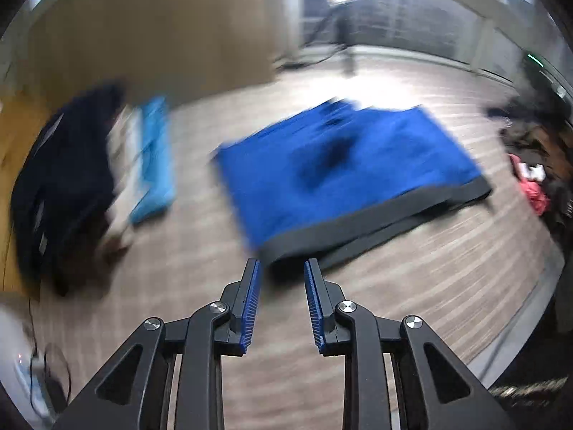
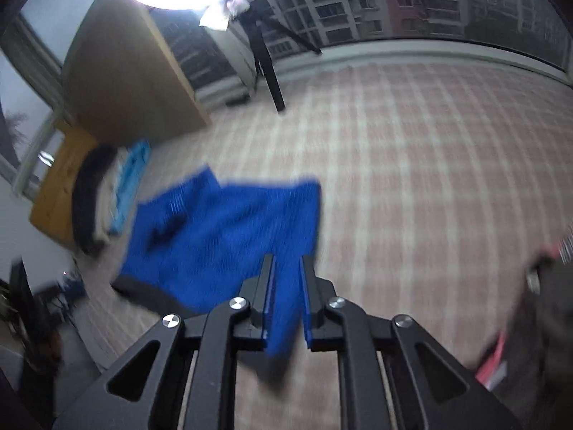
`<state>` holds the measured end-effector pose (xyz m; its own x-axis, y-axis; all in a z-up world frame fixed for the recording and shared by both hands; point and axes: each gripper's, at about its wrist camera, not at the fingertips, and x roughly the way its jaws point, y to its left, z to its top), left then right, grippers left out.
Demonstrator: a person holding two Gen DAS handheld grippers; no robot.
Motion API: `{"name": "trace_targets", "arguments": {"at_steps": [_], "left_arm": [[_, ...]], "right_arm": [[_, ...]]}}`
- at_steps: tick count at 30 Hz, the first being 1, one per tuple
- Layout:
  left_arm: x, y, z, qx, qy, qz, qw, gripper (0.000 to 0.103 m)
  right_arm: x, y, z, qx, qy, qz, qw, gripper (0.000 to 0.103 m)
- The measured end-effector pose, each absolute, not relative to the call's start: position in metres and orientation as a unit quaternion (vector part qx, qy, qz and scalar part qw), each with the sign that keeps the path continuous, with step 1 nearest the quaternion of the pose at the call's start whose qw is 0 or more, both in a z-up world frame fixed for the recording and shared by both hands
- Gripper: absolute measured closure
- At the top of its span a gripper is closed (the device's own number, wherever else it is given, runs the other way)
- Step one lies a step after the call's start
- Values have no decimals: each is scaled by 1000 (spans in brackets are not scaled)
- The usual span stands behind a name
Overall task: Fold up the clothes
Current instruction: 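Open both tools and pull back from the flattened shorts, then grasp the black waistband with both tools and lift it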
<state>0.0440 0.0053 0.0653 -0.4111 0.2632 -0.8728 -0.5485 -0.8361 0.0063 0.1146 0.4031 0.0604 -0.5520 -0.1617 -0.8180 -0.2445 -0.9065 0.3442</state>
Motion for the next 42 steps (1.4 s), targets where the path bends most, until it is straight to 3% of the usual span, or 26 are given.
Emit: {"name": "trace_targets", "arguments": {"at_steps": [9, 13, 19, 31, 32, 34, 37, 40, 42], "left_arm": [[26, 17, 8, -510, 145, 799, 283, 79], [24, 22, 4, -515, 142, 789, 303, 79], [21, 21, 3, -520, 140, 782, 315, 79], [18, 29, -7, -536, 131, 766, 328, 76], [19, 31, -8, -536, 133, 766, 329, 73], [18, 33, -6, -533, 138, 770, 322, 73], [14, 32, -1, -527, 135, 781, 309, 73], [10, 29, 2, -528, 121, 785, 301, 73], [8, 29, 2, -532, 109, 784, 301, 73]], "right_arm": [[158, 326, 16, -517, 121, 846, 45, 89], [161, 307, 11, -516, 82, 851, 46, 72], [151, 288, 1, -528, -16, 846, 75, 72], [131, 273, -3, -524, -88, 844, 77, 73], [130, 275, -2, -519, -79, 848, 76, 73], [131, 289, 2, -510, -23, 857, 77, 100], [143, 327, 9, -473, 117, 868, 94, 100], [169, 371, 2, -418, 307, 847, 112, 101], [176, 383, -9, -413, 365, 827, 109, 100]]}}
